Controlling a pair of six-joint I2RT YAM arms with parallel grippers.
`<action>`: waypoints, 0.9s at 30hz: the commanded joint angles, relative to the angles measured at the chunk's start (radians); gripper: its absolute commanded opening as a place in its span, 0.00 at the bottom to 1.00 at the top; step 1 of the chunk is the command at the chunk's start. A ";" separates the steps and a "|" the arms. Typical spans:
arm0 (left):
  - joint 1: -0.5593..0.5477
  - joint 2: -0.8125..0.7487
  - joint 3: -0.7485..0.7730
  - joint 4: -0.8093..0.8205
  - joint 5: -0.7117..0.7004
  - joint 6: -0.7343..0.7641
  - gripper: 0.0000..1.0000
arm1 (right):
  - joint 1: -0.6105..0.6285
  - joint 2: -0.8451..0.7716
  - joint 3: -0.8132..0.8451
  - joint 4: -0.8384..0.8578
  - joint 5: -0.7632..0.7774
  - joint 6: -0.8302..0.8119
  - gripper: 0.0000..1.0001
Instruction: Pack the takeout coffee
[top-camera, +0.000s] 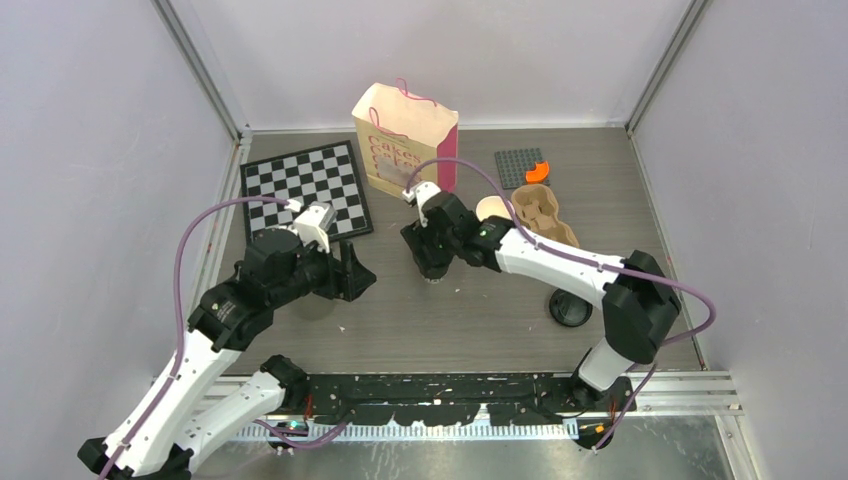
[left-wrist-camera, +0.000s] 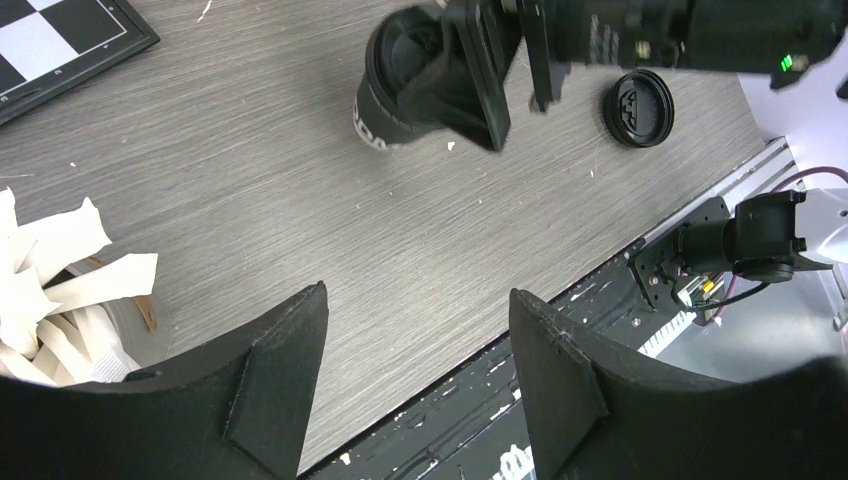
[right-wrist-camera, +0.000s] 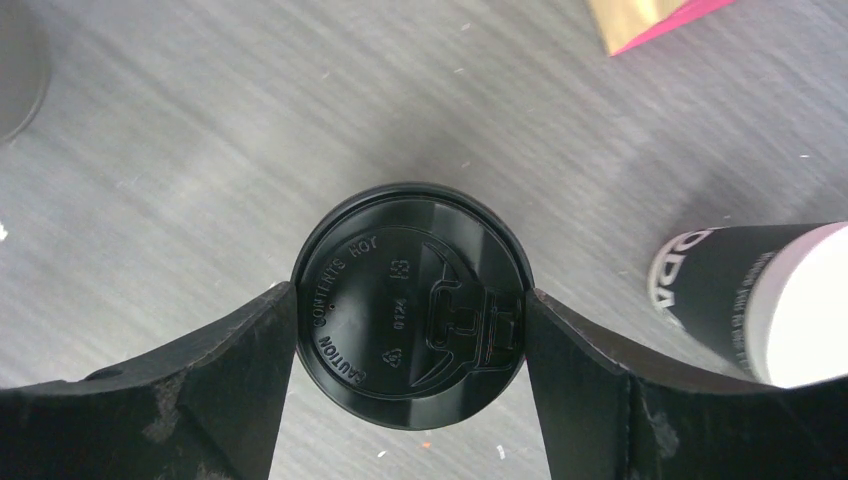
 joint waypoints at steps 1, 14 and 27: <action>-0.003 -0.018 -0.006 0.035 -0.009 0.001 0.68 | -0.081 0.052 0.082 0.026 0.008 0.002 0.79; -0.004 -0.019 -0.007 0.033 -0.010 0.006 0.68 | -0.153 0.136 0.160 0.048 -0.005 0.014 0.90; -0.003 -0.009 -0.007 0.042 -0.006 0.007 0.69 | -0.157 0.017 0.187 -0.060 -0.025 0.041 0.95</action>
